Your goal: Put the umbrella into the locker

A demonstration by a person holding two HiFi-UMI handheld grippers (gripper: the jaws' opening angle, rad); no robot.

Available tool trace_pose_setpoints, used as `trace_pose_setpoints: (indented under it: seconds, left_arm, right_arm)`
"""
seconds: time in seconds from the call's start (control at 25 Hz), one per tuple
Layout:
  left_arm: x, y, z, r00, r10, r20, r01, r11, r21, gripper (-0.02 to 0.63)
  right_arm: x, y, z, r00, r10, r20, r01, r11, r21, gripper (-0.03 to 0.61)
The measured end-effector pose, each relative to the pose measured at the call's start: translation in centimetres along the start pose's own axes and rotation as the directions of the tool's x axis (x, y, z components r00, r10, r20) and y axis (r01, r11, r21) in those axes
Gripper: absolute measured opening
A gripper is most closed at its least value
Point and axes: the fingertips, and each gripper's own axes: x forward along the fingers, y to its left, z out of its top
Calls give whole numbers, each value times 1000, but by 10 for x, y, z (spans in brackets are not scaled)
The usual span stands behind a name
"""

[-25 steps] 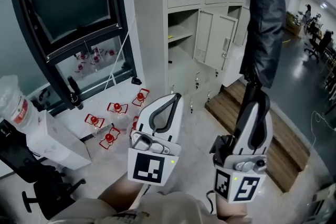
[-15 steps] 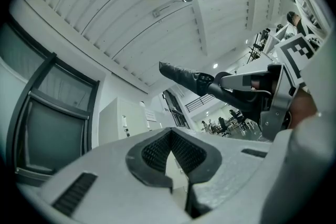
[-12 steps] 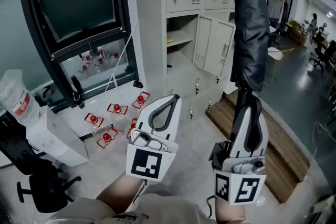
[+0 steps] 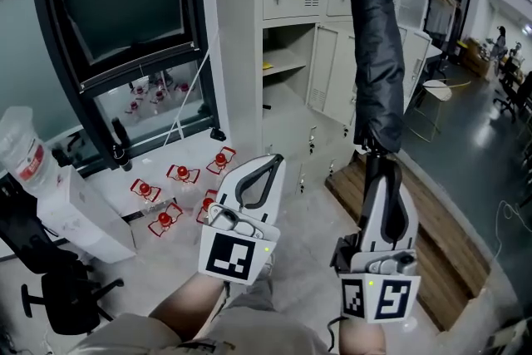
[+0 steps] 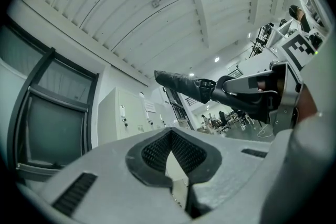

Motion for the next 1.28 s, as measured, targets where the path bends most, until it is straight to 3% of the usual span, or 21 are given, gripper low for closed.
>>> trace_pose_setpoints:
  seconds: [0.28,0.52,0.68,1.28]
  left_arm:
    - [30,4,-35,999,-18,-29,18,1000,-3,8]
    - [60,14,-73,999,-29,-45,27,999,-31,8]
    - [79,23,-93,998,-40,-47,36,995,-97,8]
    - [164,60,-181,986,-78,-150,51,983,-176,8]
  right_arm:
    - [24,-12,-47,997,12,-76,-8,999,46,14]
    - [49,-19,-91,990,7,-141,-10,1000,-14,14]
    - [70,-22,-126,979,3,-202,-10,999,-32,14]
    - [156,-42,-236,929,24,-370,-25,1000,4,14]
